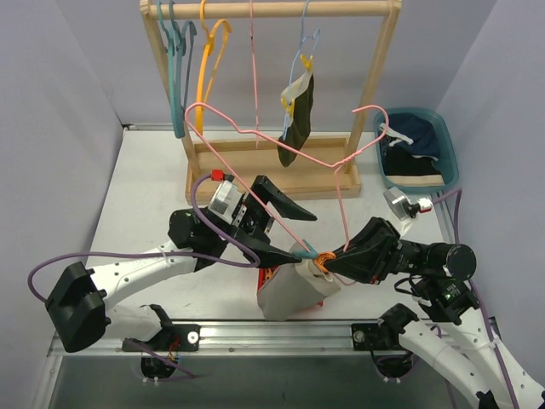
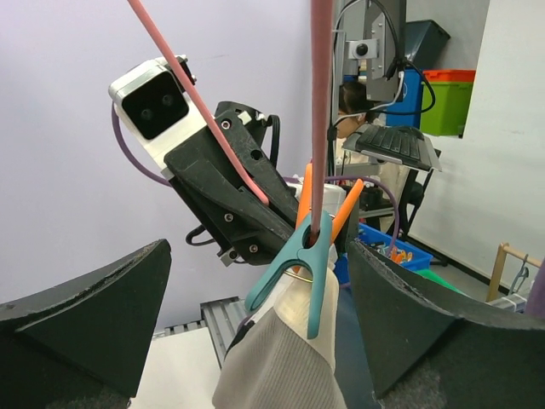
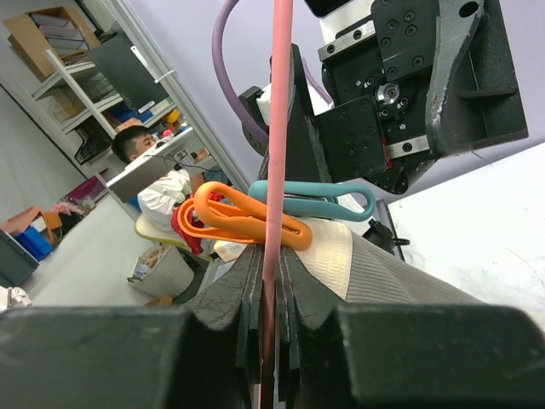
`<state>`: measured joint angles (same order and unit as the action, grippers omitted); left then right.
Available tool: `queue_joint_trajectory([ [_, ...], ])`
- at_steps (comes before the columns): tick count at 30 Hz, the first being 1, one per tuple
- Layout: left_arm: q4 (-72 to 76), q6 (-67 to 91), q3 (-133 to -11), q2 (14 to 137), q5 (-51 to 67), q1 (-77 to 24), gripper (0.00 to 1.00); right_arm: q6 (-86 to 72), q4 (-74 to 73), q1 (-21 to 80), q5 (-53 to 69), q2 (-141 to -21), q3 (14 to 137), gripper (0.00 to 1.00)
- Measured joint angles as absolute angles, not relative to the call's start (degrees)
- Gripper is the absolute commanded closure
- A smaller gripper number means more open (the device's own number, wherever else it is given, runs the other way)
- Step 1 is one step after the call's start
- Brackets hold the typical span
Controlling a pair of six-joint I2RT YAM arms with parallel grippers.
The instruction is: Remove the underwear clipped to the hanger
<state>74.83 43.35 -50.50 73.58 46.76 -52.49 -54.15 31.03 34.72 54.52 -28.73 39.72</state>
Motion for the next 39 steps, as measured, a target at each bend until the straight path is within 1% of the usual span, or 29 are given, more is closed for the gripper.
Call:
queue_joint_trajectory([
  [11,74.8,43.4,-50.5,75.4,46.8,-53.5,0.06,-53.7,30.7,34.9,54.5,-29.5,39.7,1.00],
  [39,74.8,43.4,-48.8,74.7,46.8,-53.5,0.06,-49.3,24.4,34.9,54.3,-29.5,42.4,1.00],
])
